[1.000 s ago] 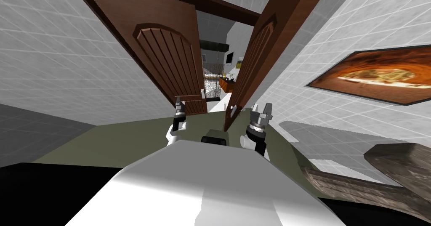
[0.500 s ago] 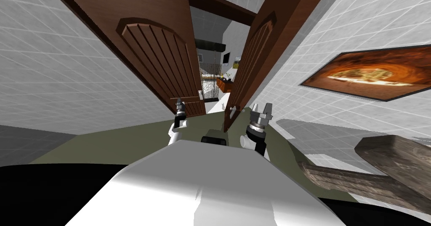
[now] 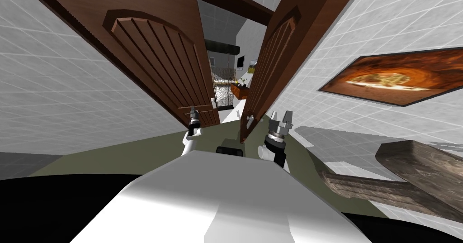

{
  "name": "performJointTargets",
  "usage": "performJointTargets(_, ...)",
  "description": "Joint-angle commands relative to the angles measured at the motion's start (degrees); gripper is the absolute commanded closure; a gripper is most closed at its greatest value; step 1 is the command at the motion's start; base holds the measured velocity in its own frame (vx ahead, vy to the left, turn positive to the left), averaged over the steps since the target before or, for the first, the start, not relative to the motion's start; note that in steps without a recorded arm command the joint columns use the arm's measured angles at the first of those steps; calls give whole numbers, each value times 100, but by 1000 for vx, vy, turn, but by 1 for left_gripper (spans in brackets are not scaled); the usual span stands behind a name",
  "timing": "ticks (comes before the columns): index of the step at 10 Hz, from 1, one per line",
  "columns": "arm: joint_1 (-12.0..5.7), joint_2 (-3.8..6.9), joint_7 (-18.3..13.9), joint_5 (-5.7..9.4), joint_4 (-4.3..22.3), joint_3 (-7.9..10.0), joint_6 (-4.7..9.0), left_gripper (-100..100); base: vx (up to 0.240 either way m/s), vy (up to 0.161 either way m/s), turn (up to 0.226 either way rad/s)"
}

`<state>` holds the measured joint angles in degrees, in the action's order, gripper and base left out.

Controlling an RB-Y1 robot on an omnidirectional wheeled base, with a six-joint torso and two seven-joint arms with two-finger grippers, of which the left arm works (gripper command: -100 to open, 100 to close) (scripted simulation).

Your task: Pull the door open

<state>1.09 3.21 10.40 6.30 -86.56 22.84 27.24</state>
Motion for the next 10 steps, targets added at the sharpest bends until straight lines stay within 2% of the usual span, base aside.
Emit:
performJointTargets(1,-206,-14,111,28,286,131,-15,-100,81,48,-117)
performJointTargets(2,-317,-28,170,47,459,210,-34,-100,91,39,-94)
performJointTargets(3,-317,-28,170,47,499,210,-34,-100,65,23,-28)
performJointTargets(5,-537,-56,286,85,841,368,-72,-100,62,32,-84)
performJointTargets(6,-537,-56,286,85,841,368,-72,-100,46,31,-39)
performJointTargets(8,-749,-93,399,121,1170,519,-109,-100,61,28,-80)
performJointTargets(9,-749,-93,399,121,1170,519,-109,-100,59,34,-37)
performJointTargets(10,-853,-113,454,139,1331,593,-127,-100,51,28,-55)
